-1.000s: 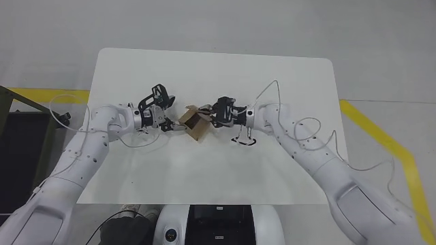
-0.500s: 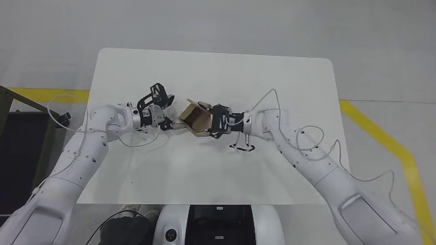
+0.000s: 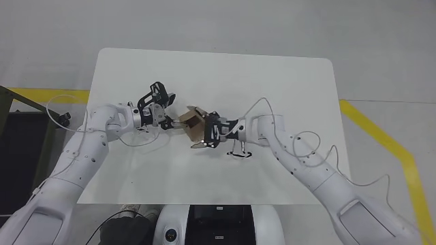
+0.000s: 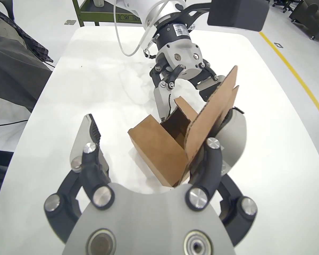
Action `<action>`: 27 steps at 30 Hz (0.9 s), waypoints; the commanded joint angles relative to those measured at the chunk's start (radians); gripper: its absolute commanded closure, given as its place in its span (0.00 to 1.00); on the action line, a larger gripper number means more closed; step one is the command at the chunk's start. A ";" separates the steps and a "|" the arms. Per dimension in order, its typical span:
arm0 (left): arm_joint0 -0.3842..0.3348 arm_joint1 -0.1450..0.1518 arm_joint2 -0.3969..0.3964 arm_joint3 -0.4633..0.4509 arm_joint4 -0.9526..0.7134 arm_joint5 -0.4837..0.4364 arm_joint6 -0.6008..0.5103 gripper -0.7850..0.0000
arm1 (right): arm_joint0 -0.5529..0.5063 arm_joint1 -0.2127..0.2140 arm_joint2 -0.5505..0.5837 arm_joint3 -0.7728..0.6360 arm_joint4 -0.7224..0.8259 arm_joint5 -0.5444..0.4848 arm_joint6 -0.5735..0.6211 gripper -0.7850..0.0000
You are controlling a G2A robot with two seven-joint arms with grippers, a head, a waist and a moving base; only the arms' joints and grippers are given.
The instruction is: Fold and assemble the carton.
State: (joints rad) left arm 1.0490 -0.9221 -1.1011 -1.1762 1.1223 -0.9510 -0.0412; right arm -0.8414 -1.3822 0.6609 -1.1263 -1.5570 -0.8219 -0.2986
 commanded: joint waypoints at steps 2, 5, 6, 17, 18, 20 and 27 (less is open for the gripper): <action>0.001 -0.001 -0.002 -0.003 -0.005 0.001 -0.003 0.00 | -0.002 -0.003 -0.007 -0.004 -0.003 0.006 0.017 0.08; 0.003 -0.001 -0.004 -0.005 -0.008 0.003 -0.006 0.00 | -0.003 -0.007 -0.016 -0.009 -0.012 0.015 0.041 0.07; 0.004 -0.001 -0.005 -0.005 -0.010 0.002 -0.007 0.00 | -0.004 -0.008 -0.020 -0.011 -0.015 0.019 0.050 0.08; 0.014 0.002 -0.024 0.007 -0.009 -0.011 -0.005 0.00 | -0.018 -0.008 -0.014 -0.045 -0.034 0.059 0.067 0.01; 0.016 0.003 -0.027 0.008 -0.010 -0.012 -0.004 0.00 | -0.020 -0.007 -0.011 -0.050 -0.033 0.057 0.065 0.00; 0.021 0.005 -0.034 0.010 -0.009 -0.017 -0.001 0.00 | -0.023 -0.004 -0.004 -0.062 -0.033 0.053 0.059 0.00; 0.046 0.016 -0.074 0.016 -0.037 -0.050 0.017 0.00 | -0.045 0.011 0.023 -0.120 -0.049 0.039 0.054 0.03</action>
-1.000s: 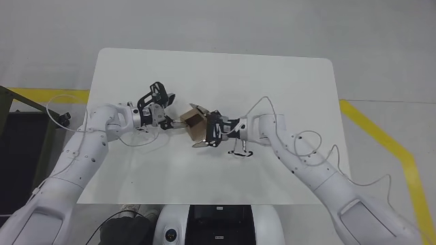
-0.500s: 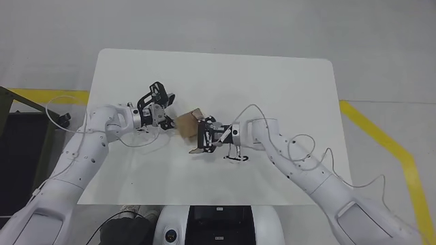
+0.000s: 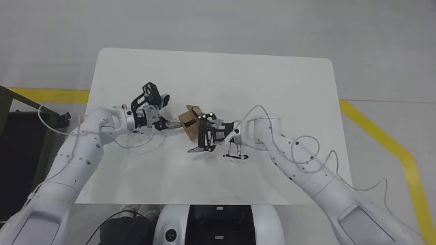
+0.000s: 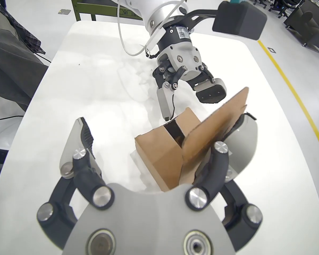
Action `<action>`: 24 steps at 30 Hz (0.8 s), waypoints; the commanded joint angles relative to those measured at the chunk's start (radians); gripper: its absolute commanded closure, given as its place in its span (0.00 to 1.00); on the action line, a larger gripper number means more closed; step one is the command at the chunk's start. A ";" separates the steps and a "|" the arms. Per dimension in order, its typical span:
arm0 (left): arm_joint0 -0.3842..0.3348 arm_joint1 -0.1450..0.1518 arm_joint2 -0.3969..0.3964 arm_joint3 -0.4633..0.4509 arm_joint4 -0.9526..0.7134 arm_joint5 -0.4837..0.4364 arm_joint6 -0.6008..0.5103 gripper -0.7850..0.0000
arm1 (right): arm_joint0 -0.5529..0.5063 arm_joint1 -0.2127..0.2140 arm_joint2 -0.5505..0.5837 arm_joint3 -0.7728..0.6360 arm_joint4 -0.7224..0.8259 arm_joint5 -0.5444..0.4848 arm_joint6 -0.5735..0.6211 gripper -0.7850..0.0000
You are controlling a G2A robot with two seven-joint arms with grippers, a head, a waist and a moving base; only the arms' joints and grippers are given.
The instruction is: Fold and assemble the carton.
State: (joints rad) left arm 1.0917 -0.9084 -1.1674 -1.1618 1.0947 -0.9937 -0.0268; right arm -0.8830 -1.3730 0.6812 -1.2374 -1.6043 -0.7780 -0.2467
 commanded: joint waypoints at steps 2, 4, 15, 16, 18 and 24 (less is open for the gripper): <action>0.008 0.006 -0.025 0.004 -0.024 -0.014 0.006 0.00 | -0.010 0.005 0.007 -0.027 -0.002 -0.015 0.006 0.05; 0.014 0.010 -0.041 0.003 -0.036 -0.019 0.005 0.00 | -0.018 0.008 0.013 -0.044 0.001 -0.021 0.005 0.04; 0.023 0.009 -0.041 -0.011 -0.056 -0.005 -0.029 0.00 | -0.067 0.023 0.029 -0.141 -0.002 -0.022 0.016 0.53; 0.022 0.009 -0.040 -0.010 -0.057 -0.004 -0.030 0.00 | -0.071 0.023 0.027 -0.144 -0.001 -0.023 0.022 0.59; 0.020 0.008 -0.038 -0.009 -0.056 -0.003 -0.034 0.00 | -0.073 0.022 0.023 -0.146 0.004 -0.026 0.034 0.64; 0.019 0.009 -0.044 -0.008 -0.056 -0.007 -0.034 0.00 | -0.066 0.012 0.008 -0.127 0.029 -0.014 0.084 0.72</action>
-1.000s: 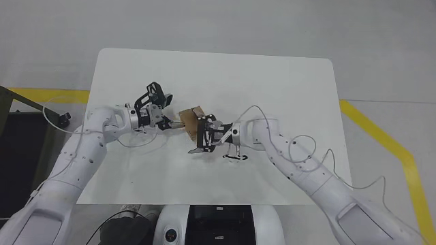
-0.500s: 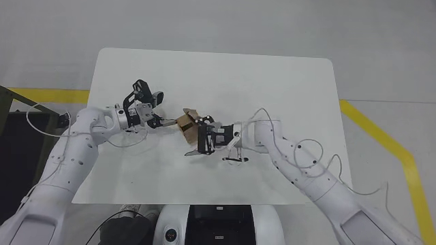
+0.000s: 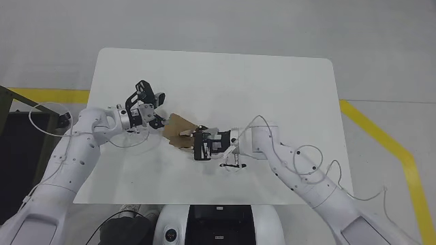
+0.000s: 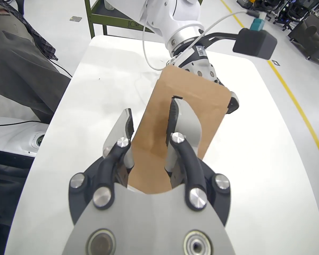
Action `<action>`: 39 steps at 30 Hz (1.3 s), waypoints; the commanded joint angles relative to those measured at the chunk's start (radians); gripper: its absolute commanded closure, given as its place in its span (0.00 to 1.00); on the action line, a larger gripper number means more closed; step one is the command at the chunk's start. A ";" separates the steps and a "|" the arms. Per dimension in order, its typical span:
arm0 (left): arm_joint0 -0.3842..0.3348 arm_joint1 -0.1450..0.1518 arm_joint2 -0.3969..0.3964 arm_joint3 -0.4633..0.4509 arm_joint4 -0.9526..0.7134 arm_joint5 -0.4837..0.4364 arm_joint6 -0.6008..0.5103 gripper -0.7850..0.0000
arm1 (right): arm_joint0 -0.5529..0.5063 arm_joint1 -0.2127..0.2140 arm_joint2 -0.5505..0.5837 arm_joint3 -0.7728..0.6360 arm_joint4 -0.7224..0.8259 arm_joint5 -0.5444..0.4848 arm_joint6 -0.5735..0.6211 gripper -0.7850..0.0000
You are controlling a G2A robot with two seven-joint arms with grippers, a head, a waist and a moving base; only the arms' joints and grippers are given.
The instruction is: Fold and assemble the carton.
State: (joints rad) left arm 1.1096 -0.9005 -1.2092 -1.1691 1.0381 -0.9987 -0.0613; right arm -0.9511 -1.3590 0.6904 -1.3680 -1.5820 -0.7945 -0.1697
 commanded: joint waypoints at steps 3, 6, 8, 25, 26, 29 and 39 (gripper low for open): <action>0.005 0.002 -0.009 -0.005 -0.001 -0.006 0.001 0.00 | 0.009 -0.005 -0.003 0.014 0.020 0.005 0.030 0.73; 0.008 0.003 -0.013 -0.020 -0.005 -0.011 0.004 0.00 | 0.008 -0.004 0.008 0.017 0.032 0.007 0.040 0.71; 0.011 0.003 -0.014 -0.034 -0.006 -0.011 0.005 0.00 | 0.000 0.001 0.020 0.011 0.035 0.008 0.046 0.67; 0.064 0.013 -0.044 -0.214 -0.042 -0.011 -0.014 0.00 | -0.137 0.060 0.193 -0.105 0.138 -0.012 0.151 0.00; 0.066 0.013 -0.041 -0.228 -0.043 -0.008 -0.021 0.00 | -0.146 0.063 0.203 -0.112 0.148 -0.015 0.167 0.00; 0.071 0.012 -0.034 -0.259 -0.049 0.002 -0.040 0.00 | -0.177 0.073 0.229 -0.135 0.182 -0.023 0.209 0.00; 0.087 0.017 -0.063 -0.244 -0.081 0.005 -0.057 0.00 | -0.292 0.097 0.264 -0.161 0.215 -0.035 0.198 0.00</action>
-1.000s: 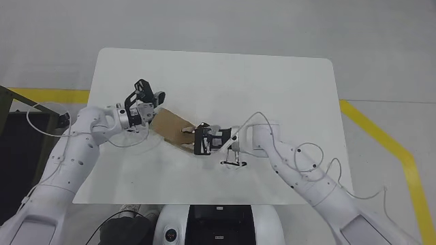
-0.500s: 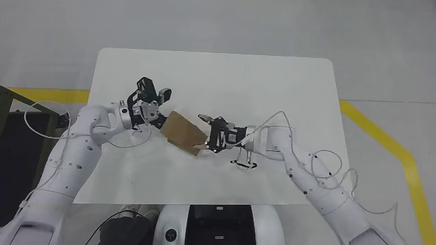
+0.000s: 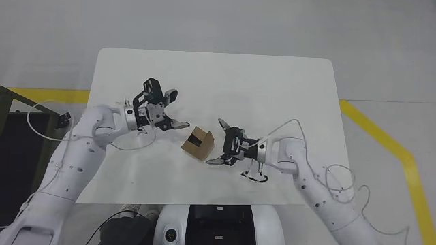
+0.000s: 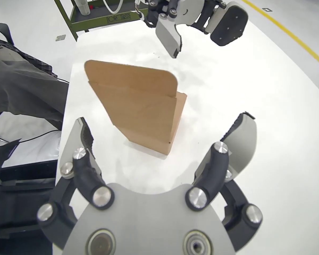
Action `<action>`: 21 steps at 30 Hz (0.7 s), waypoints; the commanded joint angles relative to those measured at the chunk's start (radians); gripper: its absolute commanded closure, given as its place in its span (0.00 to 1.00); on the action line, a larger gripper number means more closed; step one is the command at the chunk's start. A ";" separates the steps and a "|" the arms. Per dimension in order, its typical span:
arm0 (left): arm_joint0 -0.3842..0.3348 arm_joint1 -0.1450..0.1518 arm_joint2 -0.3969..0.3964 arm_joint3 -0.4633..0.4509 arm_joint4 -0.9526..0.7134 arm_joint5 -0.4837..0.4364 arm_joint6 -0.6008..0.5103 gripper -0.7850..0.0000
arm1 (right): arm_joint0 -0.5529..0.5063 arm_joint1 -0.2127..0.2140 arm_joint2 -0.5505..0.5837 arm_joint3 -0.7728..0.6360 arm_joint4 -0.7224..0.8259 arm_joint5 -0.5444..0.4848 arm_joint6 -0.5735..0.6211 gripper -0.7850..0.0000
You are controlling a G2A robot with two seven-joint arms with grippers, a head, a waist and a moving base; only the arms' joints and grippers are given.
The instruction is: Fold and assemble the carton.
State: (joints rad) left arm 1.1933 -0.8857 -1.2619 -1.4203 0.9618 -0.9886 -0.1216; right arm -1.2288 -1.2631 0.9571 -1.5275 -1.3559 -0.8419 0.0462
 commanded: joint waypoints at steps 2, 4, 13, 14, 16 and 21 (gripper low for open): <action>0.011 0.006 -0.030 0.023 -0.016 -0.017 0.010 0.00 | -0.042 0.001 -0.011 0.002 -0.038 0.066 -0.056 0.00; 0.021 0.010 -0.051 0.040 -0.028 -0.024 0.018 0.00 | -0.063 -0.001 -0.029 0.007 -0.076 0.123 -0.099 0.00; 0.070 0.047 -0.102 0.032 -0.075 -0.024 0.073 0.00 | -0.049 -0.023 -0.121 0.102 -0.144 0.238 -0.224 0.00; 0.075 0.053 -0.108 0.029 -0.079 -0.024 0.084 0.00 | -0.040 -0.027 -0.131 0.118 -0.143 0.241 -0.230 0.00; 0.085 0.065 -0.120 0.023 -0.075 -0.024 0.103 0.00 | -0.022 -0.034 -0.148 0.148 -0.138 0.252 -0.244 0.00; 0.111 0.097 -0.132 0.007 -0.043 -0.024 0.148 0.00 | 0.019 -0.055 -0.180 0.220 -0.100 0.285 -0.270 0.00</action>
State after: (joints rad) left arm 1.2993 -0.7957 -1.3926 -1.4133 0.9115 -1.0123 0.0162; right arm -1.2173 -1.3144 0.7830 -1.3204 -1.4634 -0.5642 -0.2196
